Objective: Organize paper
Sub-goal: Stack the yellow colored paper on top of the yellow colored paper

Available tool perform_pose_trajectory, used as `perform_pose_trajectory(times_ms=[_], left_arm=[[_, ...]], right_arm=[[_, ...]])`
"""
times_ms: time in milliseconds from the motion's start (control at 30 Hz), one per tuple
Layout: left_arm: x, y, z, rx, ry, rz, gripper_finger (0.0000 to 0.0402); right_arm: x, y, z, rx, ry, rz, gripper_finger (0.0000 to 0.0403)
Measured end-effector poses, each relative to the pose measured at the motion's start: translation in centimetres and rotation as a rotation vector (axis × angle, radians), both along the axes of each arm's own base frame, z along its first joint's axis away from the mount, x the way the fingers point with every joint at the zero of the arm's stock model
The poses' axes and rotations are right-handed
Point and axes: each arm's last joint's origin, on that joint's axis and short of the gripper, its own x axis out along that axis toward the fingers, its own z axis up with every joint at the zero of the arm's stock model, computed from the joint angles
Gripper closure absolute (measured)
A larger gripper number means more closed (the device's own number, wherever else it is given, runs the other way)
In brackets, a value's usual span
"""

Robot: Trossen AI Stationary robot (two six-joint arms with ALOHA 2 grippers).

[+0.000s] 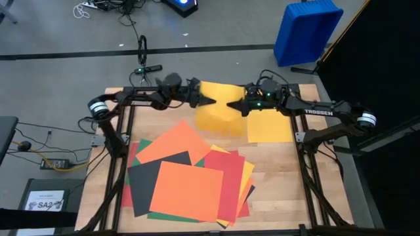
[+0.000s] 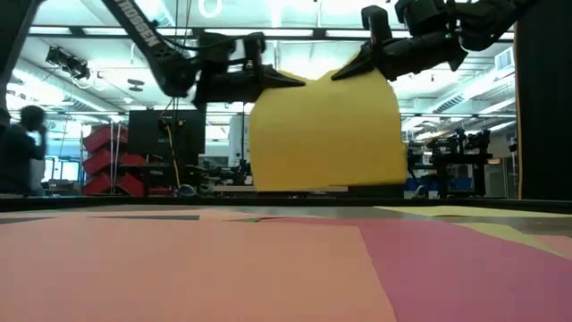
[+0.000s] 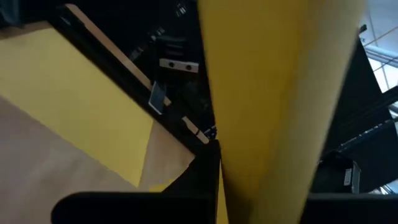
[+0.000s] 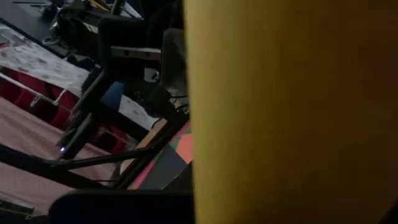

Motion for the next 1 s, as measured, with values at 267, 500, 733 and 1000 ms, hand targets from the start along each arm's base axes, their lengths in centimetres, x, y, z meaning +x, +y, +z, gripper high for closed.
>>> perform_pose_trajectory(times_ms=[267,500,733,1000], left_arm=[[2.1,1.0,0.2,-0.019,-0.014,0.043,0.0402],[3.8,1.3,-0.2,-0.043,-0.011,0.085,0.0402],[7.4,1.5,-0.5,-0.065,-0.027,0.059,0.0402],[11.5,1.5,-1.0,-0.095,-0.024,0.018,0.0402]], right_arm=[[-2.9,0.5,0.7,-0.038,0.15,-0.125,0.0403],[-5.9,1.0,1.8,-0.061,0.212,-0.229,0.0403],[-7.6,1.2,1.4,-0.049,0.33,-0.285,0.0403],[-8.4,1.1,0.7,-0.051,0.433,-0.331,0.0403]])
